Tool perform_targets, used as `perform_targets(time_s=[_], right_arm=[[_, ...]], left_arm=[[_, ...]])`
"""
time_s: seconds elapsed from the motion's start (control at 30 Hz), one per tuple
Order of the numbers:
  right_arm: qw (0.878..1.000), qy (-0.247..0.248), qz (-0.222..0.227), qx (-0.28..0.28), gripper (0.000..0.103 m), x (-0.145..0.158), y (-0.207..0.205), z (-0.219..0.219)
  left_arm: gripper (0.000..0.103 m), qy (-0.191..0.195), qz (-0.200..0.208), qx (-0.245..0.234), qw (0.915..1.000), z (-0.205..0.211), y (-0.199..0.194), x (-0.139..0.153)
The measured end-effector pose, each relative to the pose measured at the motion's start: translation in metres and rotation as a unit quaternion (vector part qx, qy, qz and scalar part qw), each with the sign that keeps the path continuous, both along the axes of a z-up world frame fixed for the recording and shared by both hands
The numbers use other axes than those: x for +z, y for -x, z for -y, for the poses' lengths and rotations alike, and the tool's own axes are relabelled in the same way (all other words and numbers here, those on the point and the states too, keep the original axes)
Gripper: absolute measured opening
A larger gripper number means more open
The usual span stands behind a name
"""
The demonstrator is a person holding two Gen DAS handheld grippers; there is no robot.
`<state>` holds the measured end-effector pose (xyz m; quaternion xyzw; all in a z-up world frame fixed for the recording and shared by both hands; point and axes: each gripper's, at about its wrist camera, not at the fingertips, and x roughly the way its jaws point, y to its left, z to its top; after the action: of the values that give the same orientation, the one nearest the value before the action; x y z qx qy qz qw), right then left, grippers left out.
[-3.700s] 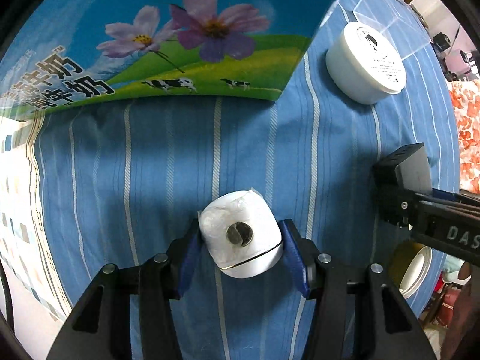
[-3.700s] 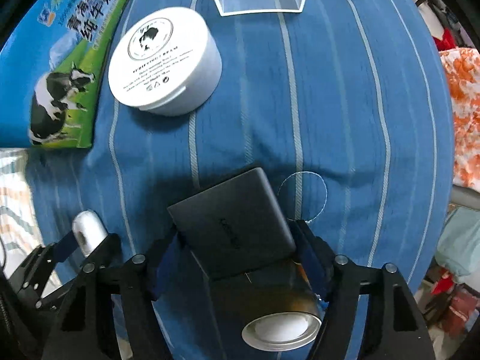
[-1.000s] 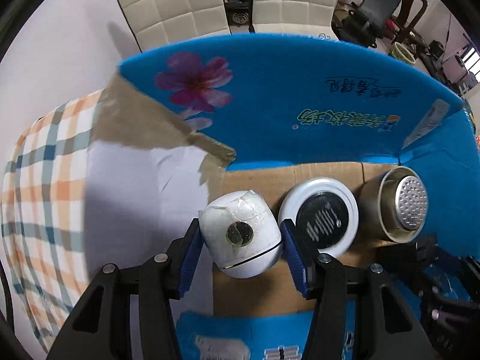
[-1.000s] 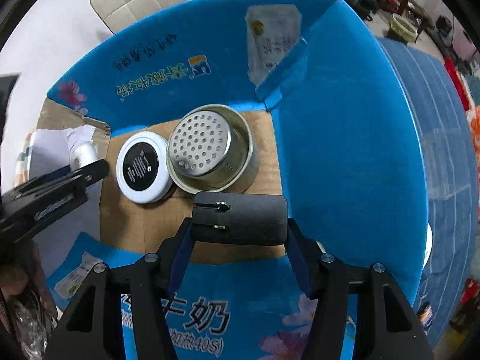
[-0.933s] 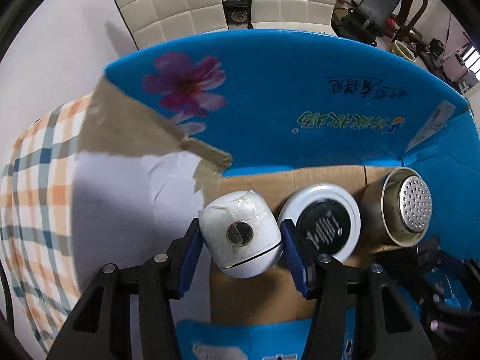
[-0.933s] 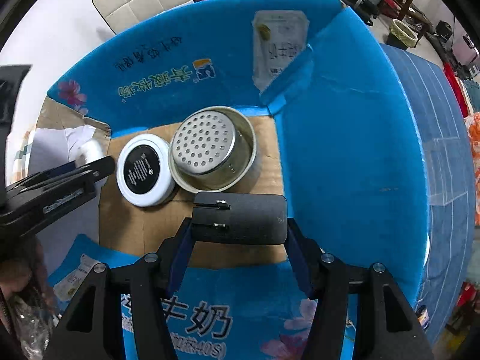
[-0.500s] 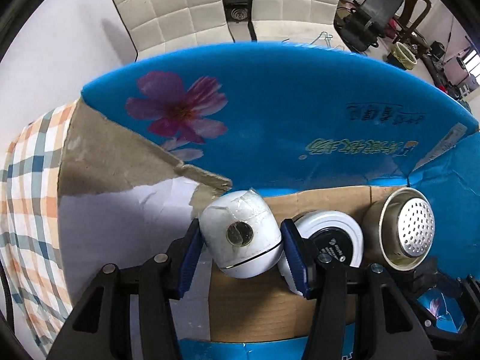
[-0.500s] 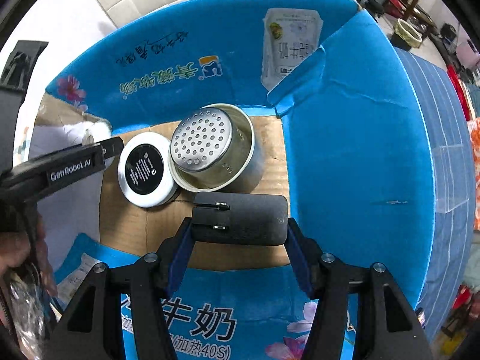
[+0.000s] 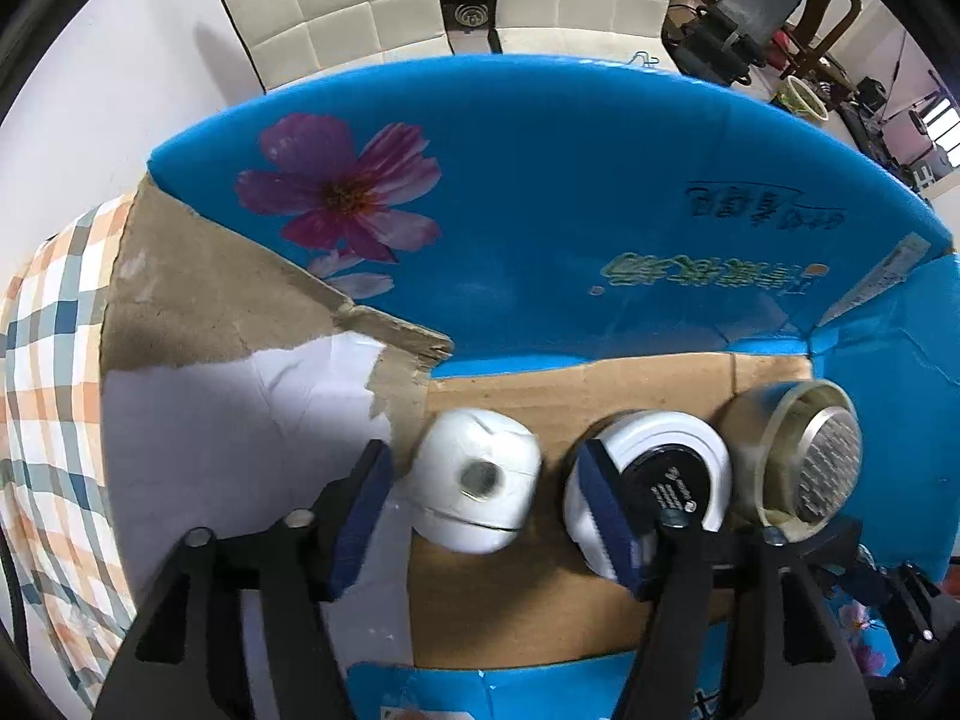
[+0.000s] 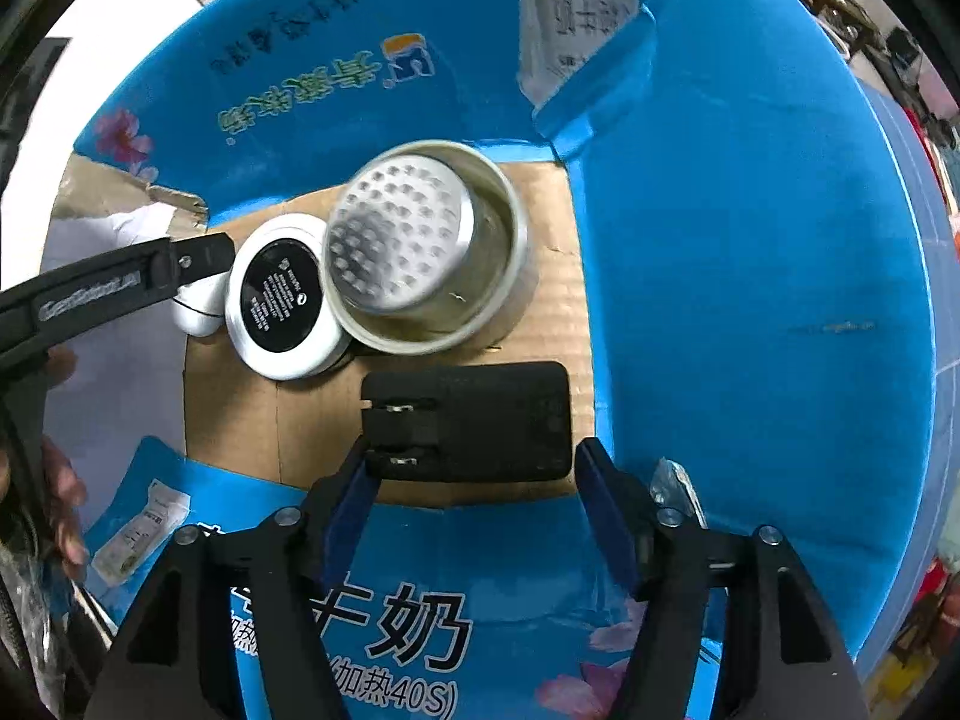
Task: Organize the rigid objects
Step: 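Release the earbud case beside the jar with the left tool while the right tool releases the charger, then lift both open tools out of the box toward the tablecloth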
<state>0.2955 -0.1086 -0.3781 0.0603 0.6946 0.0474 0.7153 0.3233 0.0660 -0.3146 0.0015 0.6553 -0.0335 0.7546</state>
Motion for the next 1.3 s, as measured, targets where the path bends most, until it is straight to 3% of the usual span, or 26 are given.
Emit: perform_targets(time_s=[0.1, 0.17, 0.23, 0.43, 0.67, 1.0, 1.3], right_arm=[[1.000, -0.002, 0.003, 0.000, 0.083, 0.005, 0.001, -0.004], [1.000, 0.007, 0.015, 0.008, 0.098, 0.014, 0.002, -0.009], [0.999, 0.014, 0.028, 0.013, 0.103, 0.022, 0.004, -0.013], [0.999, 0.019, 0.044, 0.002, 0.103, 0.048, 0.011, -0.009], [0.997, 0.017, 0.068, 0.015, 0.103, 0.101, 0.035, 0.006], [0.991, 0.003, 0.130, 0.031, 0.103, 0.192, 0.082, 0.026], [0.985, -0.018, 0.166, 0.039, 0.103, 0.256, 0.124, 0.040]], left_arm=[[0.093, 0.004, 0.001, -0.011, 0.9999, 0.006, 0.007, 0.008], [0.103, -0.003, 0.007, -0.016, 0.9998, 0.009, 0.011, 0.013], [0.103, -0.009, 0.014, -0.015, 0.9998, 0.009, 0.016, 0.020], [0.103, -0.007, 0.031, 0.012, 0.9994, -0.012, 0.039, 0.045], [0.103, -0.010, 0.069, 0.039, 0.9968, -0.025, 0.073, 0.095], [0.103, -0.013, 0.142, 0.045, 0.9888, -0.014, 0.127, 0.184], [0.103, -0.013, 0.171, 0.032, 0.9847, 0.003, 0.172, 0.232]])
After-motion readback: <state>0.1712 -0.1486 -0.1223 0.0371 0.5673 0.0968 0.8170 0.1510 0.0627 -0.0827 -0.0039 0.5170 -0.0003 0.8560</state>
